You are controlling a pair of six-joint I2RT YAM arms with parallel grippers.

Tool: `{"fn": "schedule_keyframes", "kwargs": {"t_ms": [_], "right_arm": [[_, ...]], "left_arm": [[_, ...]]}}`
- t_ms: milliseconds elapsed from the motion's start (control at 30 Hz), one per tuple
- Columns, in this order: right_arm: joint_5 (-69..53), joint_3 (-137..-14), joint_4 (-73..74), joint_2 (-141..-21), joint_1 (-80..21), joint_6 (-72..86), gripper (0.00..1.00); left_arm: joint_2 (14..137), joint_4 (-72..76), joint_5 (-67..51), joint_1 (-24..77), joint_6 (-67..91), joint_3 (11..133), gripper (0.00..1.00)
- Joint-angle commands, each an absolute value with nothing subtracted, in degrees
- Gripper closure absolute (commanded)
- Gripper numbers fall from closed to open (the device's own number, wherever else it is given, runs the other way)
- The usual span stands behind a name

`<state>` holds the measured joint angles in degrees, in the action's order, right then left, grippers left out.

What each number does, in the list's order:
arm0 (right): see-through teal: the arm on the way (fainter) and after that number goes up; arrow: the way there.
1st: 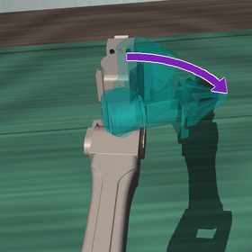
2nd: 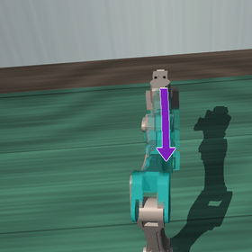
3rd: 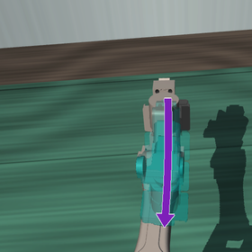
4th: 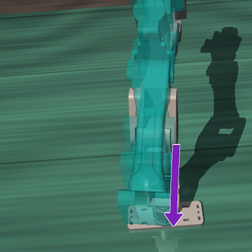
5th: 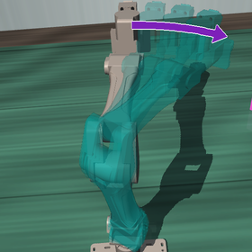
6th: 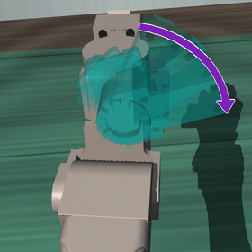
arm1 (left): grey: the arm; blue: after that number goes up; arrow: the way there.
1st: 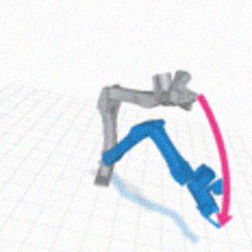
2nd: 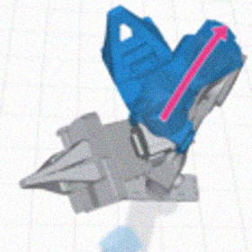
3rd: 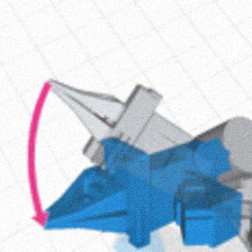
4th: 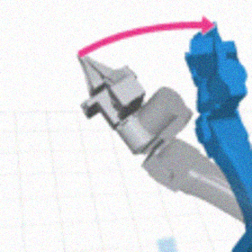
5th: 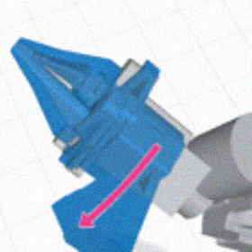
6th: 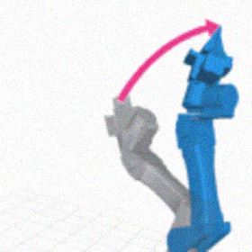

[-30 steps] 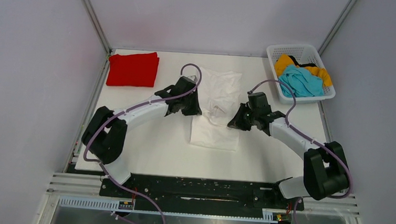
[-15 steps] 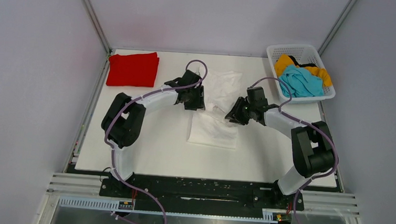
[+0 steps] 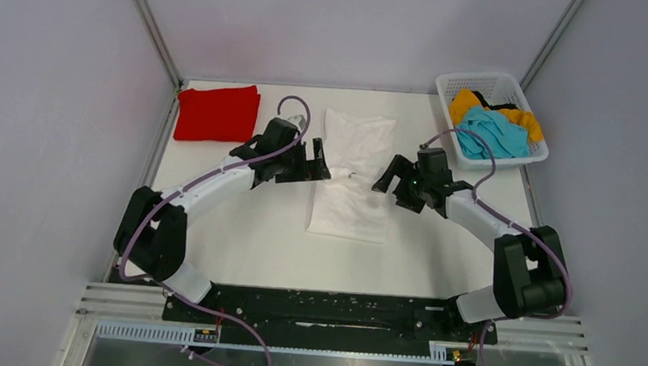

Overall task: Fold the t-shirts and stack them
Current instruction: Fold the folded rectangular tshirt in 1/3 of the way

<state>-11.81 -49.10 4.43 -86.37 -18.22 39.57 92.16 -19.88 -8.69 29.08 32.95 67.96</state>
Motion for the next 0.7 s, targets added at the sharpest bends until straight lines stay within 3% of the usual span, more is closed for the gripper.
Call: {"fn": "schedule_keyframes", "kwargs": {"t_ms": [0, 233, 533, 667], "right_arm": [[-13.51, -42.21, 5.2, -78.17, -19.92, 36.26, 0.01], [-15.67, -41.69, -1.19, -79.4, -27.58, 33.72, 0.01], [-14.29, -59.78, -3.83, -99.35, -29.26, 33.23, 0.0], [-7.83, -67.87, -1.66, -105.94, -28.97, 33.5, 0.01]], "left_arm": [[85.11, -16.03, -12.69, 29.42, 36.86, 54.6, 0.01], [78.0, -12.7, -13.66, 31.9, 41.87, 42.86, 0.01], [72.89, -14.3, -8.99, 33.05, 43.63, 38.42, 0.01], [72.59, -14.48, -7.75, 33.04, 44.18, 37.58, 0.01]]}}
